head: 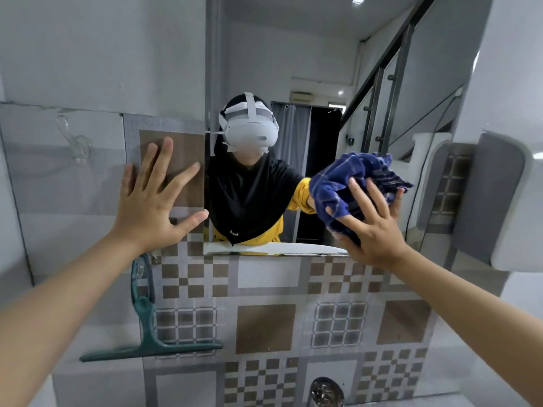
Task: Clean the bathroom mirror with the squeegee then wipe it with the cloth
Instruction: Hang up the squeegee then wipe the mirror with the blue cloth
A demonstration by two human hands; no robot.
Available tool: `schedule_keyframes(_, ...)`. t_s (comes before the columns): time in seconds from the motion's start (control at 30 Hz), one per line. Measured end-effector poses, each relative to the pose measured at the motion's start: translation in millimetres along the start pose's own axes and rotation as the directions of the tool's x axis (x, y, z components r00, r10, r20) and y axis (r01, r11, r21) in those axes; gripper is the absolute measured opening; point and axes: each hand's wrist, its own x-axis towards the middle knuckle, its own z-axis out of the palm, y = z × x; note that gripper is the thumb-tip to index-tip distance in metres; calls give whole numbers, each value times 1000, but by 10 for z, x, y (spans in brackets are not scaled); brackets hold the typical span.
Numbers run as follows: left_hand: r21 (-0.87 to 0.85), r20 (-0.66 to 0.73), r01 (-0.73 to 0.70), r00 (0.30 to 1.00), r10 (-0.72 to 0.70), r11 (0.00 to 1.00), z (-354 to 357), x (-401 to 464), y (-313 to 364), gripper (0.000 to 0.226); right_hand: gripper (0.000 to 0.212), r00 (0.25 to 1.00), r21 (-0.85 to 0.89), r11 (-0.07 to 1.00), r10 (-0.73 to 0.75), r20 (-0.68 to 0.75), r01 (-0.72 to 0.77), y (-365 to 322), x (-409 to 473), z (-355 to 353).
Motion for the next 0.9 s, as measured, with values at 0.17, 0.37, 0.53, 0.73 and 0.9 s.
schedule_keyframes(0.17, 1, -3, 1, 1000, -1, 1000, -3, -6, 6, 83, 46, 945, 127, 937, 326, 20, -325, 103, -432, -1)
schedule_keyframes(0.37, -6, 4, 2, 1000, -2, 1000, 7, 1, 1, 84, 62, 634, 245, 597, 765, 114, -764, -402, -413, -24)
schedule_keyframes(0.53, -21, 5, 4, 1000, -4, 1000, 23, 5, -11, 83, 67, 270, 377, 197, 951, 151, -905, -928, -150, -16)
schedule_keyframes(0.73, -28, -1, 5, 1000, -5, 1000, 47, 9, -39, 83, 69, 104, 410, 6, 970, 218, -912, -1502, 221, -47)
schedule_keyframes(0.9, -79, 4, -2, 1000, 2, 997, 38, 3, -58, 80, 70, 120, 368, 10, 953, 277, -930, -2094, 491, -100)
